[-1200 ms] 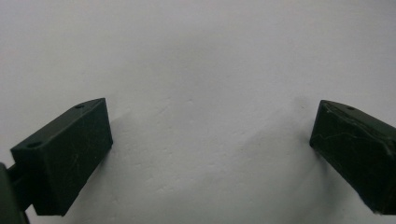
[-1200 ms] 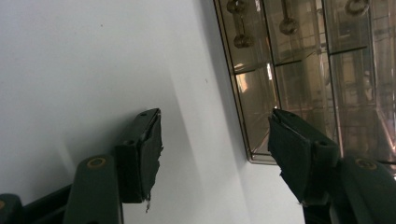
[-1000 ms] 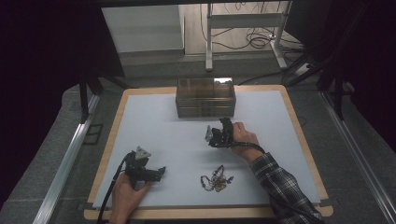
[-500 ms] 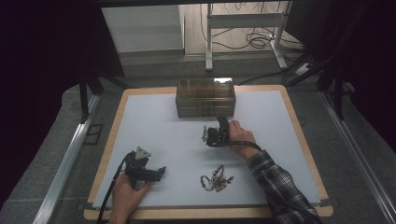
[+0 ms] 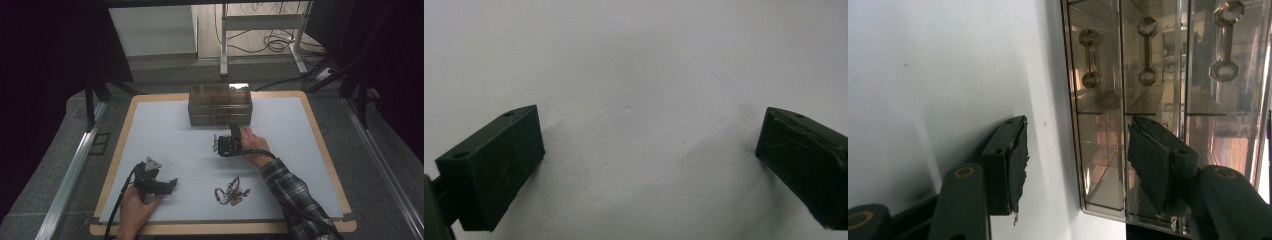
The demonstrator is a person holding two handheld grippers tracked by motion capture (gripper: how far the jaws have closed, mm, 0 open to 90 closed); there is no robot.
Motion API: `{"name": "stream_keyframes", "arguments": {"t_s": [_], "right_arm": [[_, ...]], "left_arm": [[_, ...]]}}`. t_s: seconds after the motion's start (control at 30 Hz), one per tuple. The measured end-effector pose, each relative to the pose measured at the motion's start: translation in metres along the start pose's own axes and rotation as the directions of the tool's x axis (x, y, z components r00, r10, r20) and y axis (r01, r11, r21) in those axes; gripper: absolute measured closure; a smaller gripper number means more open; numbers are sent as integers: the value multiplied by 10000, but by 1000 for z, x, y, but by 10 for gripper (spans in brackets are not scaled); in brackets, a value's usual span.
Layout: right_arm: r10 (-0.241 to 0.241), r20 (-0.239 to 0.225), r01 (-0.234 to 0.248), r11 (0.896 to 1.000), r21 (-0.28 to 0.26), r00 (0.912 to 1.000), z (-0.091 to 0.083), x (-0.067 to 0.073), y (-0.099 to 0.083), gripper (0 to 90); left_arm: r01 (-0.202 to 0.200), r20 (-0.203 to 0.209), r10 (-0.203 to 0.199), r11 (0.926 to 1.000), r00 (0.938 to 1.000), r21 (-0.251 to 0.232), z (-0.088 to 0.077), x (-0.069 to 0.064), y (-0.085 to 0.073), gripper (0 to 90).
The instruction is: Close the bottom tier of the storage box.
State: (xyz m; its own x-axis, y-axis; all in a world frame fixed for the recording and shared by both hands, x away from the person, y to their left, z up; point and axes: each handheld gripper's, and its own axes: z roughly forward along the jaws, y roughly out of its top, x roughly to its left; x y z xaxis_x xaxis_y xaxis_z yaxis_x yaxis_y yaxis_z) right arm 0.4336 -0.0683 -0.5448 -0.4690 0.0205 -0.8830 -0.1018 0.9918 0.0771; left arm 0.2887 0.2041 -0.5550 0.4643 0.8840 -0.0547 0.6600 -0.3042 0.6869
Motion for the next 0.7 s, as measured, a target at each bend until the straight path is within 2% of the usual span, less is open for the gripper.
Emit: {"name": "stream_keyframes", "arguments": {"t_s": [0.17,0.23,0.27,0.7], "right_arm": [[-320,145,318,9994,116,9994,4,1,3,435],[-302,129,302,9995,47,9995,7,1,5,446],[-487,163,485,9987,125,9987,8,0,6,450],[-462,254,460,9989,91,9986,17,2,12,519]], "left_arm": [[1,0,-1,10000,10000,-1,0,0,0,0],[2,1,-2,10000,10000,-2,0,0,0,0],[2,1,-2,10000,10000,-2,0,0,0,0],[0,1,0,10000,10000,-2,0,0,0,0]]}}
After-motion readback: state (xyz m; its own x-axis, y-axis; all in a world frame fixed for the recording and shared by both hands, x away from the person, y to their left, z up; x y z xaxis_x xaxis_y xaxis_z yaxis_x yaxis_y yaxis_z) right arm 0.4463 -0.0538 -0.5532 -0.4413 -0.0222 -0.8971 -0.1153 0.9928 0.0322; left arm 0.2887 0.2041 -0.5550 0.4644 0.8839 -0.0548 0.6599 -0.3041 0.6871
